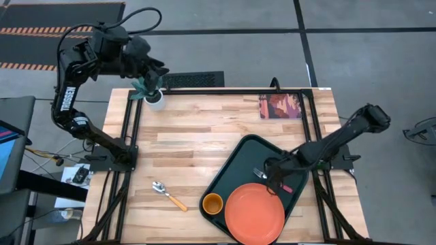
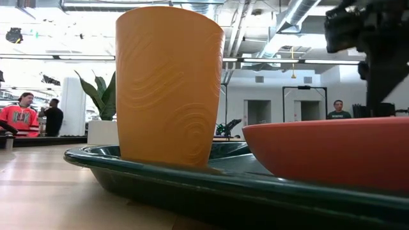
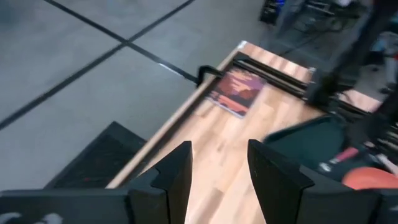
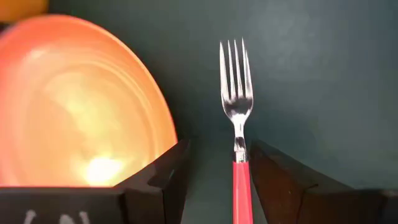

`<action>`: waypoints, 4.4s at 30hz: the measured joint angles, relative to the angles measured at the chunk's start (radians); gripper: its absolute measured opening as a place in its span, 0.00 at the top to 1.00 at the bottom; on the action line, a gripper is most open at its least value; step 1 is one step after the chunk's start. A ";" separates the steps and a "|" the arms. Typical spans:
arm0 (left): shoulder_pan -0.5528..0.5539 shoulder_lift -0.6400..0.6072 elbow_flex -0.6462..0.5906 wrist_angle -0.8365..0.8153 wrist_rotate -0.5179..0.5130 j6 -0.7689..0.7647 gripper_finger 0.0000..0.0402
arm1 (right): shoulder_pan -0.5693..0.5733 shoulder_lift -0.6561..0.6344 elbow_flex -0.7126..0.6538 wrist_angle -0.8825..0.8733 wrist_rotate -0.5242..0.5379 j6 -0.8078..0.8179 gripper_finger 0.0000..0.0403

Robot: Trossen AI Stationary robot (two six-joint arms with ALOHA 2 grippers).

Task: Pick and place plate/cup/fork/spoon on tray
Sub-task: Put the yellow spoon on the black serving tray at the top of the pink fork

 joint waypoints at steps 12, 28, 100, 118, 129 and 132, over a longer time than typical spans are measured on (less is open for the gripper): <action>-0.212 -0.002 -0.147 -0.026 0.062 -0.081 0.65 | -0.085 -0.094 0.001 0.019 0.002 -0.082 0.53; -0.742 -0.411 -1.169 0.288 -0.191 -0.944 0.62 | -0.085 -0.049 0.001 0.051 0.001 -0.133 0.53; -1.266 -0.500 -1.769 0.633 -0.391 -1.891 1.00 | -0.115 -0.049 0.001 0.070 0.073 -0.155 0.53; -0.980 -0.861 -1.767 0.859 -0.993 -1.529 1.00 | -0.331 -0.049 0.000 0.481 0.019 -0.341 0.53; -0.713 -0.716 -1.766 1.331 -0.866 -1.095 1.00 | -0.562 -0.050 0.039 0.915 -0.216 -0.466 0.50; -0.648 -0.630 -1.766 1.456 -0.772 -1.032 1.00 | -0.617 -0.050 0.078 0.872 -0.239 -0.510 0.46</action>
